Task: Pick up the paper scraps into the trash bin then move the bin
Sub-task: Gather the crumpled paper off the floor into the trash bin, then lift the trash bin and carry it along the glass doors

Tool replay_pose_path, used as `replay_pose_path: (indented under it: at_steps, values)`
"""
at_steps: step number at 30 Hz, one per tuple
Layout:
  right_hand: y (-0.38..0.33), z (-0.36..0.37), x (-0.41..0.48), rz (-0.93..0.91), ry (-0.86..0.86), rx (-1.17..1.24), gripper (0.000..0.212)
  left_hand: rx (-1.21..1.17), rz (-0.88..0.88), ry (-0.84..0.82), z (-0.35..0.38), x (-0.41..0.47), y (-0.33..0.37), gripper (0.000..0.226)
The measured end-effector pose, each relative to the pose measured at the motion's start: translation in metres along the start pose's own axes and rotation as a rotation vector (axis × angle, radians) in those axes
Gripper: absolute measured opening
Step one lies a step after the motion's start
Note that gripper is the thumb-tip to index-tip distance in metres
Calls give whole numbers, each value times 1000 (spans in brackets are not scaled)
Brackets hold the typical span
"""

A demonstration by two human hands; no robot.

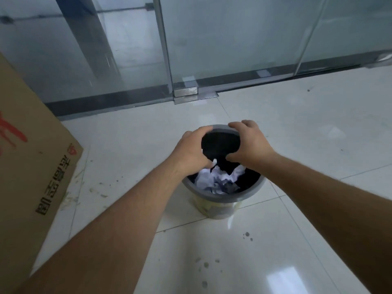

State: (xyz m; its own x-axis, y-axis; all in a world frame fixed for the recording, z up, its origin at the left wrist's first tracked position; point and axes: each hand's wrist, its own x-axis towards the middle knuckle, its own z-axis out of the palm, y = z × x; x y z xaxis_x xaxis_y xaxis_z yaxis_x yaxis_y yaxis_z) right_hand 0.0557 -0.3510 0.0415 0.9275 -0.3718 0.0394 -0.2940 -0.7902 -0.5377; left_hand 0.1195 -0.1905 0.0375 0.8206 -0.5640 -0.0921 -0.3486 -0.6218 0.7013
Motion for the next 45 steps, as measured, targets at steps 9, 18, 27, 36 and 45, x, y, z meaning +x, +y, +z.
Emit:
replay_pose_path:
  at_steps: [9, 18, 27, 36, 45]
  values:
    - [63, 1, -1, 242, 111, 33, 67, 16, -330, 209, -2, -12, -61, 66]
    - [95, 32, -13, 412, -57, 40, 36, -152, -382, 101, 32, -14, -60, 45]
    - [98, 40, -13, 390, 10, 70, 29, -149, -380, 242, 48, -14, -67, 51]
    - [-17, -67, -36, 372, -116, 89, 19, -169, -537, 216, -63, -82, 15, 58]
    - [-246, -347, 14, 211, -123, 144, 22, -231, -508, 331, -357, -116, 231, 52]
